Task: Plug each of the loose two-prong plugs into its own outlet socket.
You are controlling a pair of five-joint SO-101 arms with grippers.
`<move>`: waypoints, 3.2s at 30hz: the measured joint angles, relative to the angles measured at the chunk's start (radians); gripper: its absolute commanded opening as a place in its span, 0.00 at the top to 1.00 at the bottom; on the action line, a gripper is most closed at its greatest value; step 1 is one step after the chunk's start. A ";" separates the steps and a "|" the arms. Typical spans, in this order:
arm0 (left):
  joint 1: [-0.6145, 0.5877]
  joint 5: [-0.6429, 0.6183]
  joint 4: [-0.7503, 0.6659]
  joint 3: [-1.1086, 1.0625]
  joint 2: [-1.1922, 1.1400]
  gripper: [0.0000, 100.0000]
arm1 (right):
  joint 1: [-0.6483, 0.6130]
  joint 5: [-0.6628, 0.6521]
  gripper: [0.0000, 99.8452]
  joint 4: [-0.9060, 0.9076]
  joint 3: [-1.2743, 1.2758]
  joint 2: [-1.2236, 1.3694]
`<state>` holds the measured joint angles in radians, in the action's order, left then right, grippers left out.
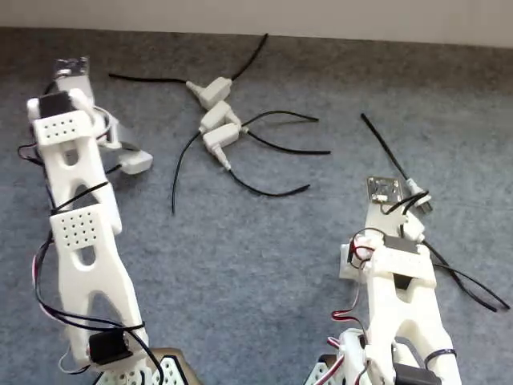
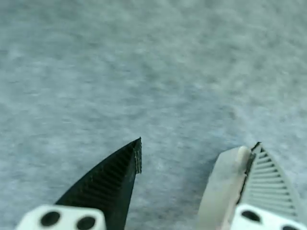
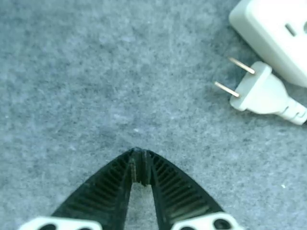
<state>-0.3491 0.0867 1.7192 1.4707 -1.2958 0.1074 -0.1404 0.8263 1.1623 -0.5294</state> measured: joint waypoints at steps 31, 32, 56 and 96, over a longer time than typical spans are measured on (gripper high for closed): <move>0.018 0.301 0.029 -0.417 0.244 0.80 | 0.000 0.000 0.99 -0.003 0.000 0.000; 0.003 0.338 0.029 -0.473 0.285 0.79 | 0.000 0.000 0.99 -0.003 0.000 0.000; -0.091 0.852 -0.186 -1.053 0.549 0.79 | 0.000 0.000 0.99 -0.003 0.000 0.000; 0.704 0.347 -0.054 -1.700 1.353 0.98 | 0.037 0.000 0.99 -0.003 0.000 0.000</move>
<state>0.3552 0.4335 1.6655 -0.2294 0.0575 0.1442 -0.1404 0.8232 1.1623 -0.5294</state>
